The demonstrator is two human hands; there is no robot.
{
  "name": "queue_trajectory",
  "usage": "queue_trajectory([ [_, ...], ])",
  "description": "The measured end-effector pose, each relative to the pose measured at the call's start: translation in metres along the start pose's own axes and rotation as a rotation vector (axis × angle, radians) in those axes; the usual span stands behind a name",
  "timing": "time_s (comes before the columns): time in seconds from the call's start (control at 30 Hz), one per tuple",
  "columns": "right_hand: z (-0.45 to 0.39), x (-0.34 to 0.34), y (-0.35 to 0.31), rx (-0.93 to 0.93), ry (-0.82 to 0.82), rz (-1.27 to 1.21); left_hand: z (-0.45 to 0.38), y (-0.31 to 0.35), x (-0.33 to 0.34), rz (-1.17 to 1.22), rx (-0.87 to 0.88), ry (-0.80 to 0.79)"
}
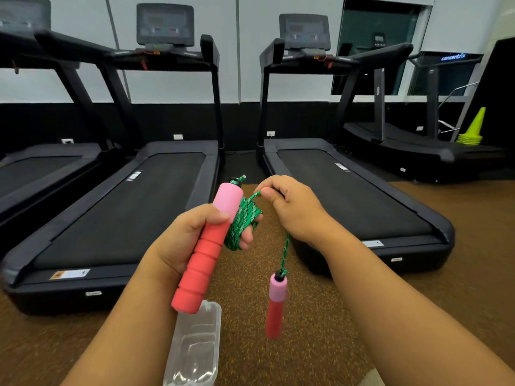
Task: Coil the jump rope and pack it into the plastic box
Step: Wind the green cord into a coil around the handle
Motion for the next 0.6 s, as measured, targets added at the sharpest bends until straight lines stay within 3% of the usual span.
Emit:
queue_trajectory([
  [0.27, 0.011, 0.023, 0.024, 0.101, -0.001, -0.104, -0.001, 0.022, 0.014, 0.163, 0.105, -0.069],
  [0.6, 0.039, 0.06, 0.007, 0.008, -0.183, 0.087, -0.006, 0.029, -0.003, 0.211, 0.279, 0.117],
])
Point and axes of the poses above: each hand's wrist, its own z-axis away from the middle knuckle, its own x-axis out of the palm, y = z × x, the point moved 8 cm from there along -z, towards the middle knuckle
